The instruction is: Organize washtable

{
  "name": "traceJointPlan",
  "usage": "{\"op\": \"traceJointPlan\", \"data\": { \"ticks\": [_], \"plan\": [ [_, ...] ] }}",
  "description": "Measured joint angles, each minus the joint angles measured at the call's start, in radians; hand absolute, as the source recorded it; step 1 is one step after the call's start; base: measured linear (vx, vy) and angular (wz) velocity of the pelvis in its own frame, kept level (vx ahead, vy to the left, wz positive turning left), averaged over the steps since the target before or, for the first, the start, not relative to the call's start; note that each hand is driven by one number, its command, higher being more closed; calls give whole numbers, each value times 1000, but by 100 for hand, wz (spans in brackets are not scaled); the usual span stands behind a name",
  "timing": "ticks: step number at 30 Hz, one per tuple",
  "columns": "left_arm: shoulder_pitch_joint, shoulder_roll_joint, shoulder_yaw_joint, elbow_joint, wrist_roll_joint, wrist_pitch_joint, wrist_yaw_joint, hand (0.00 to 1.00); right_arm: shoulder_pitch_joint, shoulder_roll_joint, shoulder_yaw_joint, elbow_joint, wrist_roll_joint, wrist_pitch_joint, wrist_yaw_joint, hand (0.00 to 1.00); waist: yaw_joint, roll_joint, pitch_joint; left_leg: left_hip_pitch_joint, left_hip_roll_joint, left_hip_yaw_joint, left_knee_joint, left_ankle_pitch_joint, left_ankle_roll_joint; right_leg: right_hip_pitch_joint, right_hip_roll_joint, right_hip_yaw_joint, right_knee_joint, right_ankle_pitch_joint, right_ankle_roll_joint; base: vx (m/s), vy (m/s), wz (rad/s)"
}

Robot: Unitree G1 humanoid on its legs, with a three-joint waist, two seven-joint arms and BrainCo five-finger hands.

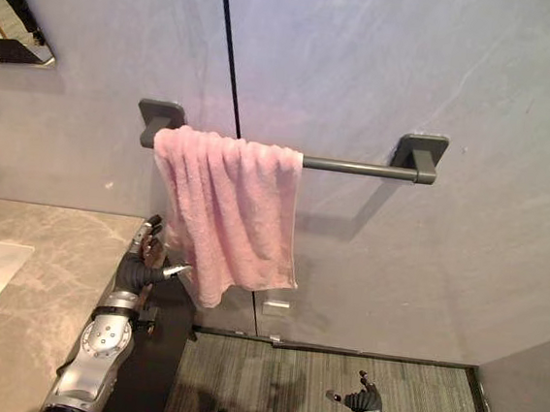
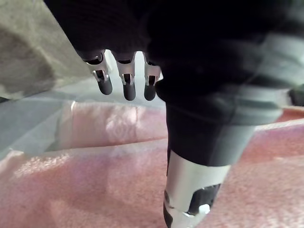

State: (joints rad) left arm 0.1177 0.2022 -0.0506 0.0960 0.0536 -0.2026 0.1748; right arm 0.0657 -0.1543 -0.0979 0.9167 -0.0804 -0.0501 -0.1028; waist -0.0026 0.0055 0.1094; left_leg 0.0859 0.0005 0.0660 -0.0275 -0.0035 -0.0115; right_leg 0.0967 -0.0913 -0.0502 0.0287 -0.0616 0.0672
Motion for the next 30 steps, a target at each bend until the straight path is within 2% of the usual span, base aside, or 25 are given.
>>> {"op": "traceJointPlan", "data": {
  "ticks": [6, 7, 16, 21, 30],
  "plan": [
    [-35, 12, 1, 47, 19, 3, 8, 0, -28, -8, 30, -3, -6, 0, 0, 0, -9, -3, -3, 8, 1, 14, -10, 0, 0, 4, 7, 12, -15, 3, -3, 51, -13, -8],
    [-35, 15, 1, 58, 20, 3, 13, 100, -32, -9, 36, -6, -6, 0, 0, 0, -7, -3, -3, 11, 1, 14, -11, 0, 0, 5, 8, 18, -15, 3, -3, 26, -24, -9],
    [-98, 18, -27, 144, 19, 11, 7, 100, -36, -8, 72, -45, -7, -1, 7, 0, -14, -15, -10, 32, 0, 25, -45, 3, -1, 2, 8, 29, -19, 8, -2, -30, -13, -6],
    [-101, 18, -25, 148, 19, 11, 10, 100, -29, -9, 107, -188, -4, -6, 15, 0, -24, -16, -10, 31, 0, 34, -63, 6, -3, -9, 10, 38, -26, 9, -1, -4, -26, -6],
    [-93, 17, -25, 118, 18, 10, 31, 100, -19, -13, 156, -536, 0, -54, 22, 0, -33, -18, -10, 40, 3, 36, -61, 6, -3, 4, 11, 57, -27, 10, -1, 37, -33, -3]
  ]
}}
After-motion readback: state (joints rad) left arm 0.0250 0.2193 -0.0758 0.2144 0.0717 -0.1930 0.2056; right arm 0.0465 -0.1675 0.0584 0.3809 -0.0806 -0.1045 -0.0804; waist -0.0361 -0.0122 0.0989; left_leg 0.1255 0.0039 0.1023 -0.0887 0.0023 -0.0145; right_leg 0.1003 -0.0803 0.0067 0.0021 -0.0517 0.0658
